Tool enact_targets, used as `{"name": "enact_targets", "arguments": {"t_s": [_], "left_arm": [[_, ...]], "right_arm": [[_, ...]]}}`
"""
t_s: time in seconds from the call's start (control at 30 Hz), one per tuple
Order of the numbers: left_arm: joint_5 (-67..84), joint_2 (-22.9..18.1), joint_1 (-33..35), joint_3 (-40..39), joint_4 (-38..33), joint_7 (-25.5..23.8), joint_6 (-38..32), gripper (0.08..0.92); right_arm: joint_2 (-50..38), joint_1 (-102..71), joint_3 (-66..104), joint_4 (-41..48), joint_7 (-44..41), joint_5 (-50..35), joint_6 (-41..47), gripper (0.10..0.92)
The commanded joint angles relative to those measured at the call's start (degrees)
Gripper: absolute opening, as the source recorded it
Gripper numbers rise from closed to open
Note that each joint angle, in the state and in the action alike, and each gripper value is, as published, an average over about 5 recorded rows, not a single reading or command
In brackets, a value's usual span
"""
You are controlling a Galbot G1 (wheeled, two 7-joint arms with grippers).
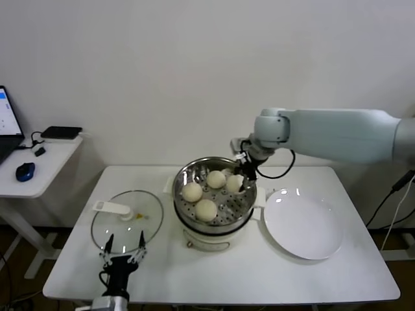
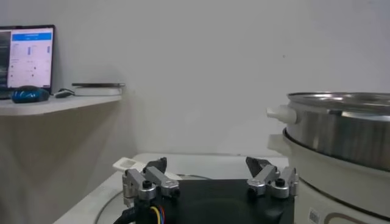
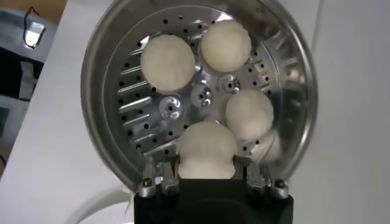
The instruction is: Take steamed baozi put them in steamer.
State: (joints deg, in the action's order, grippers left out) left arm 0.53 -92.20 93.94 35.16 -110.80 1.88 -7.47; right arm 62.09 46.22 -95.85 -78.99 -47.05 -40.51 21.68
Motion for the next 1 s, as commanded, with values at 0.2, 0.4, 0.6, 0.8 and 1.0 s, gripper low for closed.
{"name": "enact_targets", "arguments": {"t_s": [0.2, 0.4, 0.6, 0.8, 1.0], "left_arm": [[0.2, -0.1, -0.5, 0.0, 0.7, 0.1, 0.2, 0.823], [0.5, 0.1, -0.6, 0.0, 0.8, 0.1, 0.3, 0.823], [0.6, 0.2, -0.5, 0.2, 0.4, 0.1, 0.4, 0.823], [0.6, 0.2, -0.3, 0.2, -0.4, 0.1, 0.6, 0.823], [0.3, 0.0, -0.4, -0.1, -0.6, 0.0, 0.7, 0.823]], "right_arm": [[1.7, -8.0, 3.2, 1.9, 1.9, 4.1, 1.6, 0.611], [2.2, -8.0, 3.5, 2.4, 2.0, 4.0, 1.5, 0.62], [1.1, -2.9, 1.0, 1.1, 1.1, -0.1, 0.6, 0.748], [-3.3, 4.1, -1.6, -2.1, 3.2, -6.7, -0.3, 0.82], [-11.8, 0.8, 8.3, -7.3, 21.9, -9.9, 1.3, 0.823]]}}
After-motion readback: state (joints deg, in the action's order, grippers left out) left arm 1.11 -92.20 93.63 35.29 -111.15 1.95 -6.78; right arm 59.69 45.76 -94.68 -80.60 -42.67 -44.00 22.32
